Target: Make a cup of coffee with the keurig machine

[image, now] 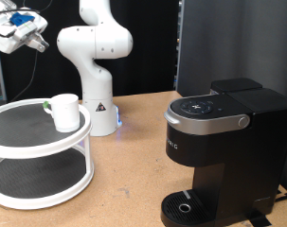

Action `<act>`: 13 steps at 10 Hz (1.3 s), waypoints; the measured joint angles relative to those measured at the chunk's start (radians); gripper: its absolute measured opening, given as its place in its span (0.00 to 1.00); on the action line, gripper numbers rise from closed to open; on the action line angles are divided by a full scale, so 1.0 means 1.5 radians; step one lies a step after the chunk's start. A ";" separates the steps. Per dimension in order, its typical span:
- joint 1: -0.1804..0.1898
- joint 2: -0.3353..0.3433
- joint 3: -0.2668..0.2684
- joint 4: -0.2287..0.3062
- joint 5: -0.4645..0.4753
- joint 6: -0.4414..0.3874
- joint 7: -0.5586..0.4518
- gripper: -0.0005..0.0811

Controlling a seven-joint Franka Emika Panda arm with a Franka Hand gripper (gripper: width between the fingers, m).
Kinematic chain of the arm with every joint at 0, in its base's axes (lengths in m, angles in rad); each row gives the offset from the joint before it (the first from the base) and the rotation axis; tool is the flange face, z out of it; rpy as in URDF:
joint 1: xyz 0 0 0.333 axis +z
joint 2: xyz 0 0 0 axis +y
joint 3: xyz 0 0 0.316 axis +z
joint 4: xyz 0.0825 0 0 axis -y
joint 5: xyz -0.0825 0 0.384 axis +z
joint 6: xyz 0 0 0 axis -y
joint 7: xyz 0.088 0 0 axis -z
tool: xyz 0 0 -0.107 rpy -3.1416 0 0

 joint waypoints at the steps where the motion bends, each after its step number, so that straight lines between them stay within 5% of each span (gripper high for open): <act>1: -0.001 0.000 0.000 -0.003 -0.002 0.000 -0.003 0.02; 7: -0.005 0.002 -0.002 -0.074 -0.012 0.125 -0.026 0.02; 13: 0.011 0.055 -0.031 -0.111 -0.012 0.217 -0.077 0.02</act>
